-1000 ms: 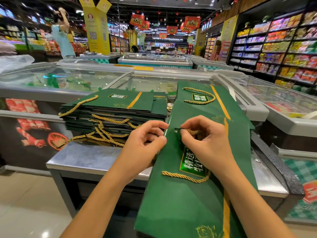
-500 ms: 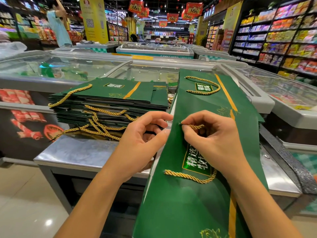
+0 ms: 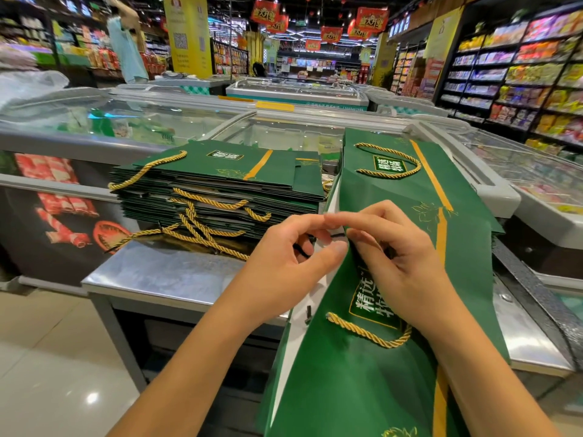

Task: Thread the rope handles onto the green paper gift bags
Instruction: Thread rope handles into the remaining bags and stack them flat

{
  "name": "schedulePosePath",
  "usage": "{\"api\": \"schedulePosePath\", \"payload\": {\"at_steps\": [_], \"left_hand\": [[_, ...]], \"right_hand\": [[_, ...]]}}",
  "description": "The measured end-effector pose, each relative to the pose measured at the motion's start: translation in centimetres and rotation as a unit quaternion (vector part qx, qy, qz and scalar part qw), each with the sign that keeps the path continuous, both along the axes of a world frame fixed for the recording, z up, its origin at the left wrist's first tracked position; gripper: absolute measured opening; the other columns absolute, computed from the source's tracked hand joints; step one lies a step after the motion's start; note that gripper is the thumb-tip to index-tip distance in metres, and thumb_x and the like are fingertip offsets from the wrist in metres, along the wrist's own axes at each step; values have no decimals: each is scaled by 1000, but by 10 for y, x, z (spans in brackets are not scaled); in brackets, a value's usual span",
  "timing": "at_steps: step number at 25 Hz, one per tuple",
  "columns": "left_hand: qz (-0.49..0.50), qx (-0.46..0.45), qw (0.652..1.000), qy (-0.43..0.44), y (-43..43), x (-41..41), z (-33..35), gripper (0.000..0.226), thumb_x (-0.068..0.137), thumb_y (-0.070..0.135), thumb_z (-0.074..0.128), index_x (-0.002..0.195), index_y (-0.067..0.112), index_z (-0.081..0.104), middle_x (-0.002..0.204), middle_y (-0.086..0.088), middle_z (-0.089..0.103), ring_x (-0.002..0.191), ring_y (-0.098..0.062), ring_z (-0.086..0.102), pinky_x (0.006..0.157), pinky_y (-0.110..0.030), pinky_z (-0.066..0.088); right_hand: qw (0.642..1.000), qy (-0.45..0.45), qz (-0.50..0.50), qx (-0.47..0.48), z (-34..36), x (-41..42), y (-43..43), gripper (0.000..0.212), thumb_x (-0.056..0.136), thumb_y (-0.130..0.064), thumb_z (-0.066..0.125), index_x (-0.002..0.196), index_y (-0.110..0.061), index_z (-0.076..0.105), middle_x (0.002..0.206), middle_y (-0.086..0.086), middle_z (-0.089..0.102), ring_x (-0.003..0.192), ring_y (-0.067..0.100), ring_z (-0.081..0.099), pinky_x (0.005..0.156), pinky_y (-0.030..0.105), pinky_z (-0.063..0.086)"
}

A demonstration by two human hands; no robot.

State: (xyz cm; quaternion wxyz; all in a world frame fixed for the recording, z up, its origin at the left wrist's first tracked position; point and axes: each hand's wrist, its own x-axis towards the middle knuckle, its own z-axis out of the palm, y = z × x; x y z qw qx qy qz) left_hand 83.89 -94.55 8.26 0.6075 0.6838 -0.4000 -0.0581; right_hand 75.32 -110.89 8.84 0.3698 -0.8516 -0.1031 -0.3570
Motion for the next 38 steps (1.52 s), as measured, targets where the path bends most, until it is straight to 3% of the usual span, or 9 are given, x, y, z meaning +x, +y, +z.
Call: {"api": "schedulePosePath", "payload": {"at_steps": [4,8,14,17,20,23,29,35,38], "left_hand": [[2,-14,1000,4,-3,-1,2,19,93,20,68,110,27,72,72,19,58,64,-5,47,58,-18,44],[65,-3,997,-39,-4,1,2,9,96,13,64,97,19,71,82,-6,68,76,-25,60,68,-31,52],[42,-122,963,234,4,7,5,16,107,19,45,102,8,56,95,-11,66,82,-18,69,65,-31,60],[-14,-106,955,277,6,7,8,26,105,25,47,95,5,58,88,-14,73,78,-25,73,65,-31,62],[-55,-38,969,238,9,7,10,28,95,29,63,105,4,69,92,-15,77,84,-27,76,74,-35,63],[-63,-7,976,208,8,6,9,19,87,3,74,106,2,71,92,-18,77,83,-28,76,69,-33,62],[-36,-17,978,207,8,7,9,24,84,-8,73,106,-2,68,95,-20,76,83,-29,75,68,-34,62],[-32,-29,977,210,12,5,9,24,84,-8,72,106,0,68,97,-21,76,81,-27,76,60,-26,58],[-32,-30,978,204,11,4,8,25,83,-9,73,105,2,69,96,-19,76,83,-26,76,66,-29,60]], "right_hand": [[1000,3,-2,3,2,-1,3,30,102,-2,53,109,-26,70,103,1,59,99,17,60,79,20,47],[1000,11,1,9,3,-1,6,31,102,0,53,108,-26,70,102,1,57,94,14,58,73,13,43],[1000,14,-3,-11,1,0,7,41,91,13,56,110,-20,71,97,-3,52,80,13,51,70,11,37],[1000,17,-3,-9,1,-1,6,45,87,15,57,110,-21,71,98,-2,52,83,15,52,70,11,39],[1000,18,-6,-3,0,-1,6,44,89,13,58,114,-21,71,100,-2,55,86,15,55,72,11,40],[1000,1,-28,-11,0,1,2,43,88,11,63,116,-21,70,99,-1,61,87,17,58,71,15,42],[983,-64,-85,151,18,-2,3,22,91,1,68,104,-16,74,81,6,66,65,17,55,59,26,45],[982,72,-162,-61,10,-31,-7,23,77,-45,82,88,-28,71,76,-8,59,69,8,53,64,20,42],[980,42,-168,-96,-6,-35,-2,16,84,-38,78,82,-27,66,79,-12,57,77,8,55,71,33,46]]}}
